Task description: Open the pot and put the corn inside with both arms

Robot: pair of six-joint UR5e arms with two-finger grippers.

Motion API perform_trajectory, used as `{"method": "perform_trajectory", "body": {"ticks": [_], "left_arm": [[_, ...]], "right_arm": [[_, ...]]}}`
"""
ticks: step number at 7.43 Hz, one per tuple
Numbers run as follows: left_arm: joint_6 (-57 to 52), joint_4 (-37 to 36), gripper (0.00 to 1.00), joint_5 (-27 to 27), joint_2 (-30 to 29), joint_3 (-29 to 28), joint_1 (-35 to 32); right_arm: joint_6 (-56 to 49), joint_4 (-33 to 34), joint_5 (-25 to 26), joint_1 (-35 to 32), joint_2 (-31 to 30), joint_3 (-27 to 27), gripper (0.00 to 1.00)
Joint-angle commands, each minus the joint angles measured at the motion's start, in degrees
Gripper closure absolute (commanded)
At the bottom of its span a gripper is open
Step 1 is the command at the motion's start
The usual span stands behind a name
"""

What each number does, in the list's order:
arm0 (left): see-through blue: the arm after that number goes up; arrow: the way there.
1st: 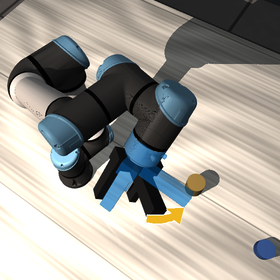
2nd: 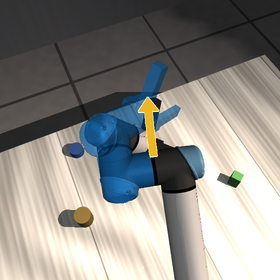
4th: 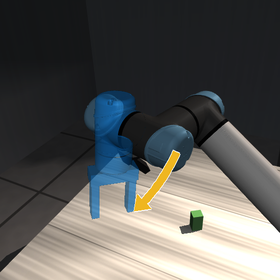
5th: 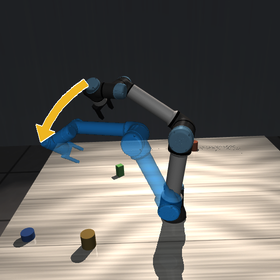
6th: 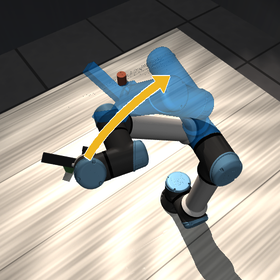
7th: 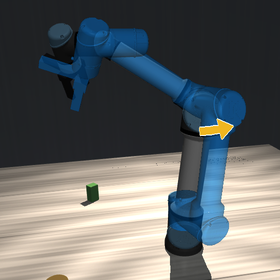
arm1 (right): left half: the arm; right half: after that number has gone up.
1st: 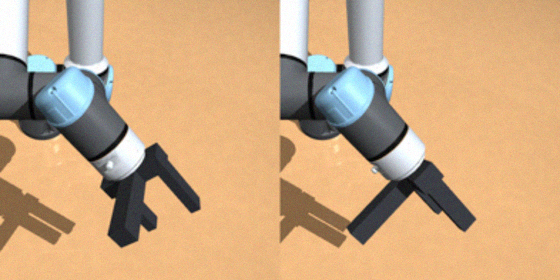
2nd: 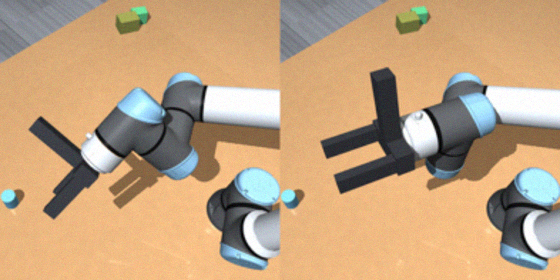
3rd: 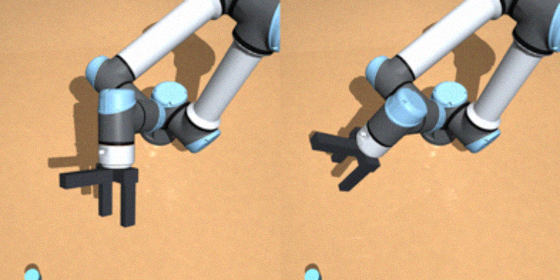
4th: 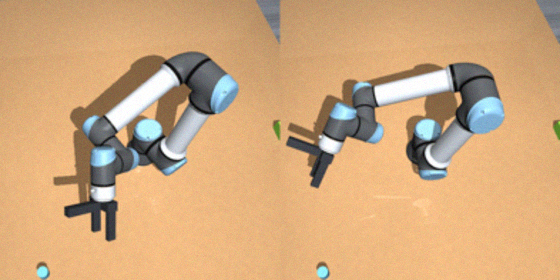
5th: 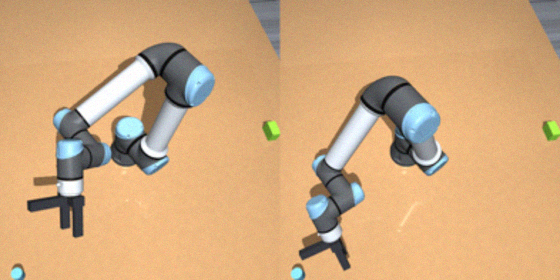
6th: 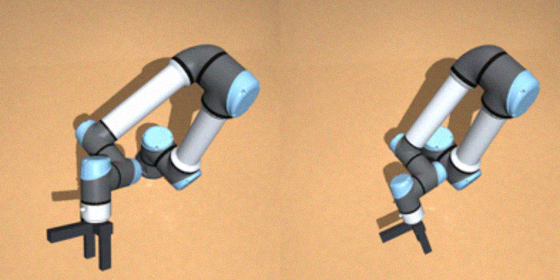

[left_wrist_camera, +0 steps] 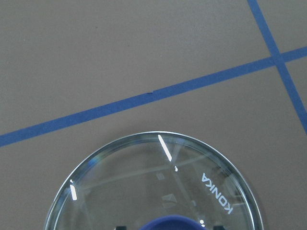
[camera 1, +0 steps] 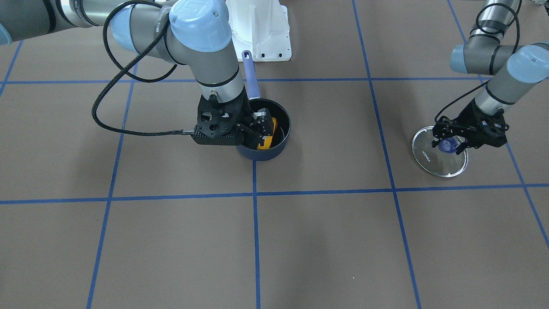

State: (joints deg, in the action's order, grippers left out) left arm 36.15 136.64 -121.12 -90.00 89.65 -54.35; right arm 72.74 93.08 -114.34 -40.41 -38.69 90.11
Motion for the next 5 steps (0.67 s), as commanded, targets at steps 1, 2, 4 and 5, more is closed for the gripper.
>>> {"method": "perform_trajectory", "body": {"ticks": [1, 2, 4, 5], "left_arm": [[-0.03, 0.2, 0.09, 0.01, -0.17, 0.0, 0.03], [0.06, 0.2, 0.06, -0.77, -0.26, 0.61, 0.03], [0.15, -1.36, 0.03, -10.37, -0.09, 4.46, -5.19], [-0.46, -2.77, 0.03, -15.84, -0.26, 4.65, -10.98]], "right_arm": [[-0.5, 0.0, 0.0, -0.72, -0.16, -0.02, 0.0], [-1.11, 0.09, -1.22, -2.11, -0.51, -0.02, 0.0], [-12.93, 0.09, -11.98, -11.83, -5.93, 0.77, 0.0], [-18.81, 0.09, -13.26, -15.54, -9.88, 2.42, 0.0]]}}
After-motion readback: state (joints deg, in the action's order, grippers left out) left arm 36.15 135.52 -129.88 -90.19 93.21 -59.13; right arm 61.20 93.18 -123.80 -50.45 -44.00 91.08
